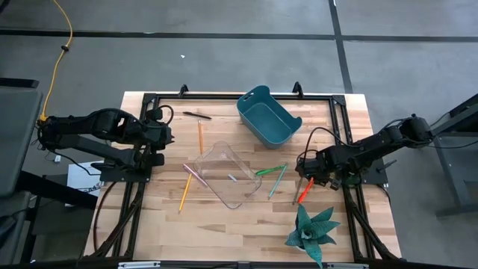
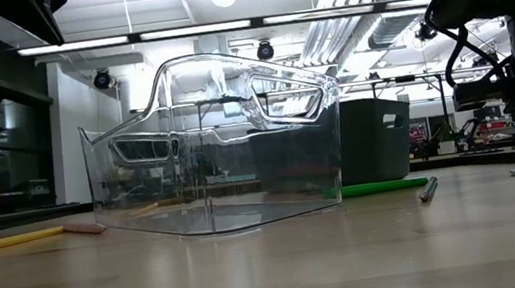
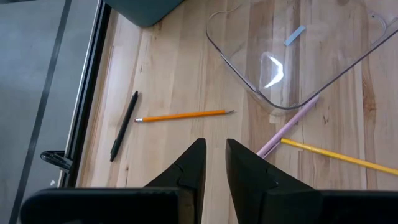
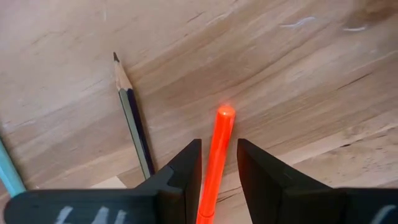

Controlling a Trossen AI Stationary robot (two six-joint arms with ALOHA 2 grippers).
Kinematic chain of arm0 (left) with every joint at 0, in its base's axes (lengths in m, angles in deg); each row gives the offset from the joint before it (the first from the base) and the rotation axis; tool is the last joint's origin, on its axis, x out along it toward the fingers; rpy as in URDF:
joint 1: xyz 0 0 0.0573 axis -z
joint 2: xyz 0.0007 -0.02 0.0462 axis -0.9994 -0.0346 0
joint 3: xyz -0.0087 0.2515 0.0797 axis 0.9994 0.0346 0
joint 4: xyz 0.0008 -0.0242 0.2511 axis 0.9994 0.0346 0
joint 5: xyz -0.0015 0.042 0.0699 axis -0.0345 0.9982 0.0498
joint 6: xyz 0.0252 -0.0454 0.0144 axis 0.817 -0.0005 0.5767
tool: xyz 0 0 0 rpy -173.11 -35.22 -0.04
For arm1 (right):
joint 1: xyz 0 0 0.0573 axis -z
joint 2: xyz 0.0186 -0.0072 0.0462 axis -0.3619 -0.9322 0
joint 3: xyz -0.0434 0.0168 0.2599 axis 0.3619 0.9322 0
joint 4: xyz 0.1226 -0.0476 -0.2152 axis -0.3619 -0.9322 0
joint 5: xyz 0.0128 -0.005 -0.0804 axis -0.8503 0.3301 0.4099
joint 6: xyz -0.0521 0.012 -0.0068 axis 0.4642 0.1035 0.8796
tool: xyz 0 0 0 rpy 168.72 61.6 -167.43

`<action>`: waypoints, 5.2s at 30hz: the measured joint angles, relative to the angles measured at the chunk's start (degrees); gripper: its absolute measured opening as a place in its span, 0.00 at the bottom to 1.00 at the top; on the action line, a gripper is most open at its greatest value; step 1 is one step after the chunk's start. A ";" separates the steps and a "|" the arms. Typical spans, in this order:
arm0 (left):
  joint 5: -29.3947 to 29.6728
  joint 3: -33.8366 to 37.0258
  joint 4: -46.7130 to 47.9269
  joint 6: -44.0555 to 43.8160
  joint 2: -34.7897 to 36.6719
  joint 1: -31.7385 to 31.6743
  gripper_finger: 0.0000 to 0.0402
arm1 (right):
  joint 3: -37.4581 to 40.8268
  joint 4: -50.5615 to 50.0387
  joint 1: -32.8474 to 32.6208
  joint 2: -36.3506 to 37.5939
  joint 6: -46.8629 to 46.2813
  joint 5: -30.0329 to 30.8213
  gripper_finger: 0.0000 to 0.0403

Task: Sort pens & pencils
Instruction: Put the orange pen into the blue bin

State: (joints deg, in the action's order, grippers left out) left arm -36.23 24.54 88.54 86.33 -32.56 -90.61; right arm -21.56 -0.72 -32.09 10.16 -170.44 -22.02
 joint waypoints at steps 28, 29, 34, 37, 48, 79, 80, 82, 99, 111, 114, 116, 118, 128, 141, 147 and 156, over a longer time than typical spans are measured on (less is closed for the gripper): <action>-0.02 0.00 0.04 0.00 -0.02 -0.02 0.13 | 0.00 -3.95 0.00 8.01 1.44 0.86 0.23; -0.02 0.00 0.04 0.00 -0.02 0.00 0.13 | 0.00 -3.89 0.00 8.55 1.22 1.87 0.23; -0.02 -0.01 0.03 0.00 0.00 -0.02 0.13 | 0.00 -3.44 0.02 8.60 0.83 3.65 0.23; -0.02 0.00 0.04 -0.01 0.00 -0.01 0.13 | 0.00 -2.17 0.02 7.60 1.15 3.65 0.23; -0.04 0.00 0.04 -0.02 0.00 -0.02 0.13 | 0.00 0.23 -0.02 5.84 1.22 3.67 0.23; -1.90 0.00 0.02 -1.49 0.00 -0.02 0.13 | 5.43 -0.16 -2.49 18.20 -0.76 7.79 0.23; -1.90 0.00 0.02 -1.49 0.00 -0.02 0.13 | 4.46 -2.19 -2.49 18.47 -0.51 7.23 0.23; -1.75 0.00 0.02 -1.51 0.00 -0.02 0.13 | 2.87 -6.00 -2.49 18.51 -0.22 5.85 0.23; -0.94 0.00 -0.04 -1.70 0.00 -0.02 0.13 | 0.26 -3.02 -2.67 6.52 -1.66 1.62 0.23; -0.98 0.00 0.00 -1.51 -0.02 -0.02 0.13 | 0.26 3.55 -2.67 -1.58 -1.85 -0.59 0.23; -0.98 0.00 0.00 -1.49 -0.02 -0.02 0.13 | 0.20 4.49 -2.67 -2.70 -1.85 -0.78 0.23; -0.98 0.00 0.02 -1.49 0.00 -0.02 0.13 | 0.17 4.68 -2.67 -2.99 -1.88 -0.87 0.23; -0.98 0.00 0.02 -1.43 -0.01 -0.02 0.13 | 0.15 4.69 -2.67 -3.02 -1.89 -0.91 0.23; -0.96 0.00 0.02 -1.25 -0.02 0.00 0.13 | 0.15 4.99 -2.67 -3.06 -1.78 -1.00 0.10; -0.92 0.00 0.00 -0.22 -0.01 -0.02 0.13 | -1.04 5.56 -2.67 -3.06 0.37 0.27 0.06; -0.86 0.00 0.00 0.08 0.00 -0.02 0.13 | -3.82 4.97 -2.67 -2.99 3.82 2.12 0.06; -0.80 0.00 -0.02 1.42 0.00 -0.02 0.13 | -10.27 3.51 -2.67 -2.97 9.09 8.17 0.06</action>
State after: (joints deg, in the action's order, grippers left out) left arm -37.04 24.54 88.52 87.75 -32.56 -90.63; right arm -31.83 2.78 -34.76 7.19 -161.35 -13.85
